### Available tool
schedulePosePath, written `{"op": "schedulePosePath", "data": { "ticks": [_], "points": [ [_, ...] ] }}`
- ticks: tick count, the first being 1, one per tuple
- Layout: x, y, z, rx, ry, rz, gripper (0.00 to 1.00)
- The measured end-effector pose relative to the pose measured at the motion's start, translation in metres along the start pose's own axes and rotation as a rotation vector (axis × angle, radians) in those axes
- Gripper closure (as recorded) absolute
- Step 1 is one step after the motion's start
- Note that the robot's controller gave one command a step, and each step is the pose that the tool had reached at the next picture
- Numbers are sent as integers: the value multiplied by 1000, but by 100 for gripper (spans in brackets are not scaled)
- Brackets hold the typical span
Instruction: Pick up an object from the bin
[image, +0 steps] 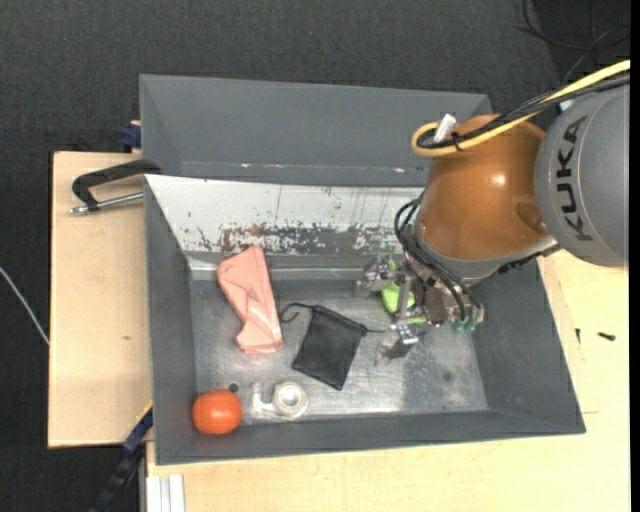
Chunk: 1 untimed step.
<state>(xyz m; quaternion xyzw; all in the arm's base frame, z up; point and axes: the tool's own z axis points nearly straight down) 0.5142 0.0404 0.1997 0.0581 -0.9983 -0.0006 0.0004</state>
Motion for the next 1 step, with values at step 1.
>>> {"op": "schedulePosePath", "data": {
  "ticks": [1],
  "points": [
    [-11,1,43,1,-10,-15,0]
  ]
}}
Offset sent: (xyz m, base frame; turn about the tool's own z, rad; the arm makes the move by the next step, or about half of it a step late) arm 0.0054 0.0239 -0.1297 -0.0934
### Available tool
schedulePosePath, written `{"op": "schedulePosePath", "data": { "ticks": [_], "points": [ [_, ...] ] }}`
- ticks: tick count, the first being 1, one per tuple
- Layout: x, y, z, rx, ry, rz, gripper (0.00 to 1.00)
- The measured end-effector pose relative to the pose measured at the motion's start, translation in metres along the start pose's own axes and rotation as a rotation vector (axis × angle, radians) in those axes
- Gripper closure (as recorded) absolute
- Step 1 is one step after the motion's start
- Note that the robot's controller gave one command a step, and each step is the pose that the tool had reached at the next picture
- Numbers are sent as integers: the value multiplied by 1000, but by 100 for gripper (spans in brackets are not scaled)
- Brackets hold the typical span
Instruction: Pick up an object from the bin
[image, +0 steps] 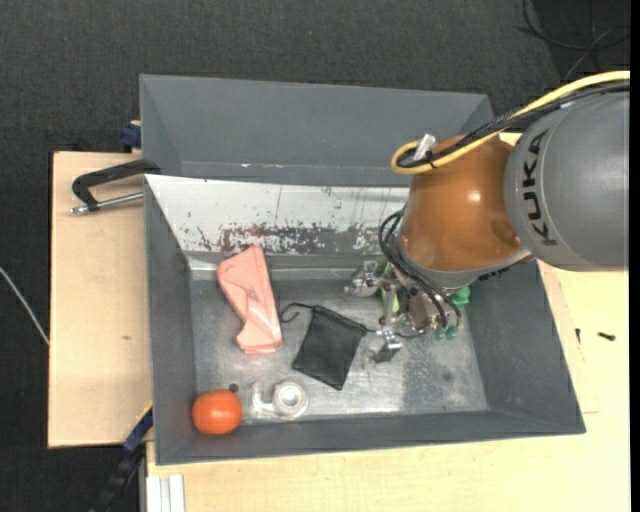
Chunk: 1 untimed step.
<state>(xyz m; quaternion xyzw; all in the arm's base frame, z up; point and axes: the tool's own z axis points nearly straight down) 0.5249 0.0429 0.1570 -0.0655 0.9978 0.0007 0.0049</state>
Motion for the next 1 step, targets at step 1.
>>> {"op": "schedulePosePath", "data": {
  "ticks": [1],
  "points": [
    [1,14,61,0,4,-54,0]
  ]
}}
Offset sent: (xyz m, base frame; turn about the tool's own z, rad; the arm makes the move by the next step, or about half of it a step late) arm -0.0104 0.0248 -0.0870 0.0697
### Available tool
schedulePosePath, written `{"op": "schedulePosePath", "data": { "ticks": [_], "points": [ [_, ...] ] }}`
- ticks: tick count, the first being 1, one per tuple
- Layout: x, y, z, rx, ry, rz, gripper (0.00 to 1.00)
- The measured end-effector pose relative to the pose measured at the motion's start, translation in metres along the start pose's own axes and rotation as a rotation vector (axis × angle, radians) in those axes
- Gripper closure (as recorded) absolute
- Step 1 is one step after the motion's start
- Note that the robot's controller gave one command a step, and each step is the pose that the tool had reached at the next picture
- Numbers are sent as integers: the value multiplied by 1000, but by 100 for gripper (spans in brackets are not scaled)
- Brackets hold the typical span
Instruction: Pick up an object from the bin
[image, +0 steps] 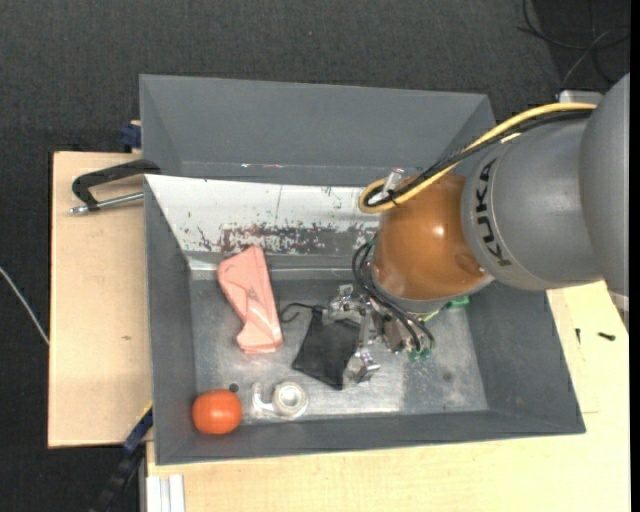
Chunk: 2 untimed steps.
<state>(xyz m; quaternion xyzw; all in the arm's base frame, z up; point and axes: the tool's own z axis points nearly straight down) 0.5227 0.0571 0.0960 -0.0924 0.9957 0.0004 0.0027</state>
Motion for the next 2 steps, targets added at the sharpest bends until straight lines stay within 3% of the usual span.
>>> {"op": "schedulePosePath", "data": {
  "ticks": [1,2],
  "points": [
    [2,4,20,-1,6,-15,0],
    [-11,19,-4,-1,3,-18,0]
  ]
}}
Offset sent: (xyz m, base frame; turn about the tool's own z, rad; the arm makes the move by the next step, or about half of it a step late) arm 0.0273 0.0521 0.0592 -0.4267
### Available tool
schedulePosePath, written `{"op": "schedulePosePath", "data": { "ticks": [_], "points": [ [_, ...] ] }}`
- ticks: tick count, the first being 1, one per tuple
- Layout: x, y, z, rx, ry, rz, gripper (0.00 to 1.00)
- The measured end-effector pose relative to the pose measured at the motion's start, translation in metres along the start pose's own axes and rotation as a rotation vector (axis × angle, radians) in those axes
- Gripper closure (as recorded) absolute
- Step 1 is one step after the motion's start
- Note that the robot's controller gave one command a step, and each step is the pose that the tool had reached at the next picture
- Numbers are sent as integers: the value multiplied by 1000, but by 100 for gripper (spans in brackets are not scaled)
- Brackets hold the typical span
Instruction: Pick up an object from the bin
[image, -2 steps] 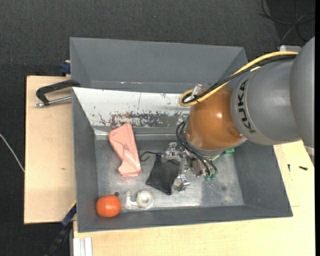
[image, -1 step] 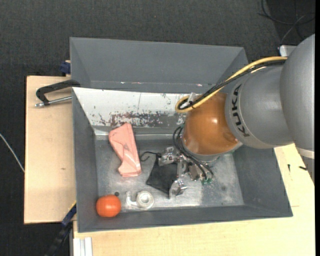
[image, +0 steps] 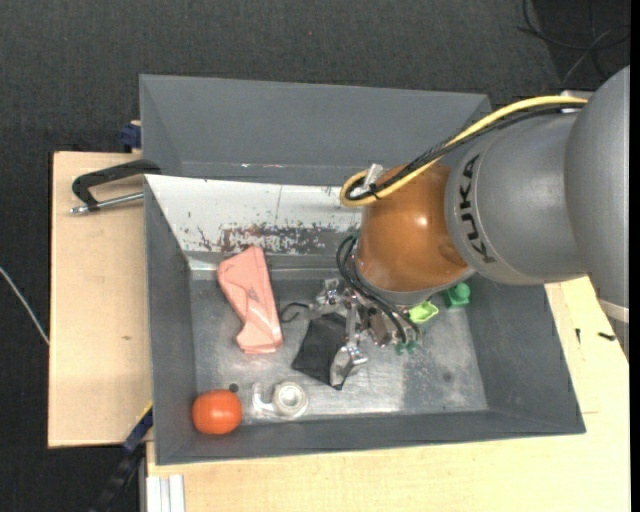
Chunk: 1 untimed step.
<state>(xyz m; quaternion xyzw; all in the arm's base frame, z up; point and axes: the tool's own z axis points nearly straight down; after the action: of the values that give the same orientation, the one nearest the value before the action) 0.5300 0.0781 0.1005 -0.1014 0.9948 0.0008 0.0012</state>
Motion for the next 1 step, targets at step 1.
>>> {"op": "schedulePosePath", "data": {
  "ticks": [1],
  "points": [
    [15,10,26,3,3,-500,100]
  ]
}}
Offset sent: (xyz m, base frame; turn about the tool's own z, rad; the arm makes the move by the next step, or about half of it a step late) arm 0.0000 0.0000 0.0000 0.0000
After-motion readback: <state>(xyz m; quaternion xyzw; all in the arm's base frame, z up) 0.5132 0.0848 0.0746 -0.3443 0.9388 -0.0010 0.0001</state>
